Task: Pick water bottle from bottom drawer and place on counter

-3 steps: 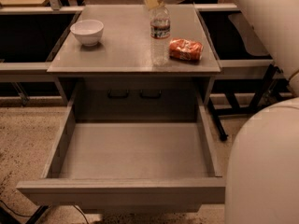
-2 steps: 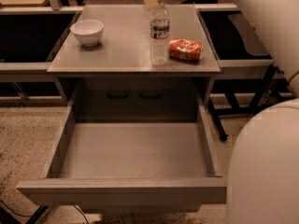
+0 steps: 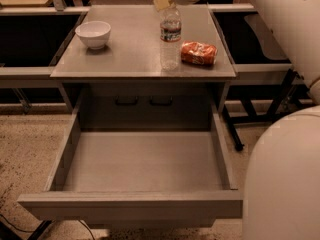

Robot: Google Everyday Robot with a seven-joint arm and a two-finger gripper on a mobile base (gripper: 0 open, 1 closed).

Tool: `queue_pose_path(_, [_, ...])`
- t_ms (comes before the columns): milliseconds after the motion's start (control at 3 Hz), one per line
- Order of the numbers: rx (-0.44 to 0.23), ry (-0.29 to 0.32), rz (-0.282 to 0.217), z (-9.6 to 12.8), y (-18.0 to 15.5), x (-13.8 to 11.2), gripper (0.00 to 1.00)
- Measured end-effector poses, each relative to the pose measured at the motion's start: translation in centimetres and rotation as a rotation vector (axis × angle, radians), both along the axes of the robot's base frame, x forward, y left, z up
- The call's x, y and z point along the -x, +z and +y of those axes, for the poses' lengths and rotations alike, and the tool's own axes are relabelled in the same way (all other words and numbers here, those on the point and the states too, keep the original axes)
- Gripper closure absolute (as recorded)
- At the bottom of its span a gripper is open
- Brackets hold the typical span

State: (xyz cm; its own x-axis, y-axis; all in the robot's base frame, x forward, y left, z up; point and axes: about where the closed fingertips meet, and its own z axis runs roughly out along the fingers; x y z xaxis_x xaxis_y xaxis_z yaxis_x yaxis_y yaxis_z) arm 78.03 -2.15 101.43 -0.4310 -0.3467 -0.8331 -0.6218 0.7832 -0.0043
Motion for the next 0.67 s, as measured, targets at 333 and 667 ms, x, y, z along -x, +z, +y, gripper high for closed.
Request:
queue_pose_path(333, [-0.004, -0.001, -0.001, -0.03, -0.03, -0.04, 0.13])
queue_pose_path(667, [-0.012, -0.004, -0.004, -0.12, -0.06, -0.08, 0.0])
